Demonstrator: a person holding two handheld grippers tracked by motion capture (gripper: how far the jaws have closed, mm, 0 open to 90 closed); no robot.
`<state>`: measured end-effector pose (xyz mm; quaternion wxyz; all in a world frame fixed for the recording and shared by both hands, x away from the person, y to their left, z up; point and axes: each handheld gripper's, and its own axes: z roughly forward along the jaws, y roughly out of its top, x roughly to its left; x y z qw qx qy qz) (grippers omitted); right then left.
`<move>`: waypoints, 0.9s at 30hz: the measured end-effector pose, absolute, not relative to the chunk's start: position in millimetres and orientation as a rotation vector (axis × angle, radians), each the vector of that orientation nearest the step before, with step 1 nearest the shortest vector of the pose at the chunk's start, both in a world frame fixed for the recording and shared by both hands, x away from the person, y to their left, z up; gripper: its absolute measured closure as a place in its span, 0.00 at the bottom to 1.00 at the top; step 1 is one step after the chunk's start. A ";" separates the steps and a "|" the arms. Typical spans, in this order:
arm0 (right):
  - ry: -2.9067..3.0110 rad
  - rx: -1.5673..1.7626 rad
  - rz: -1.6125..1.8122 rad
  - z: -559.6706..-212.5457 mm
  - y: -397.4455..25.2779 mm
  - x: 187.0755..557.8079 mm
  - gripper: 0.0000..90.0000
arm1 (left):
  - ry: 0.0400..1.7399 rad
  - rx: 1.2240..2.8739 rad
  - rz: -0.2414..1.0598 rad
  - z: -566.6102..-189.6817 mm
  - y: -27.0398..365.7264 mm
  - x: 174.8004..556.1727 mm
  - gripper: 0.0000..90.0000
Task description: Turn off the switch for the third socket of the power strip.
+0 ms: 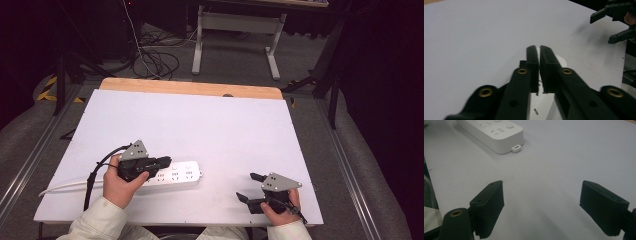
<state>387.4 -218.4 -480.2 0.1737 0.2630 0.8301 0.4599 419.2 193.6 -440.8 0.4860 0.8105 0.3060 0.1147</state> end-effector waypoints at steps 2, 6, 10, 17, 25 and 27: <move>2.352 0.747 1.303 -479.9 -219.2 387.5 0.22 | 0.750 1.970 0.288 -442.8 193.4 420.4 1.00; 2.353 0.748 1.301 -480.1 -219.5 387.6 0.22 | 0.777 1.950 0.270 -451.0 190.9 424.9 1.00; 2.357 0.745 1.301 -480.2 -219.2 387.6 0.22 | 0.786 1.963 0.270 -459.3 185.9 428.6 1.00; 2.366 0.737 1.303 -480.6 -219.1 387.7 0.22 | 0.782 1.986 0.286 -469.3 179.9 431.6 1.00; 2.371 0.733 1.301 -481.3 -218.7 387.9 0.22 | 0.786 2.018 0.301 -475.6 175.4 433.3 1.00; 2.372 0.732 1.302 -481.4 -218.6 387.9 0.22 | 0.793 2.011 0.284 -476.3 174.2 432.9 1.00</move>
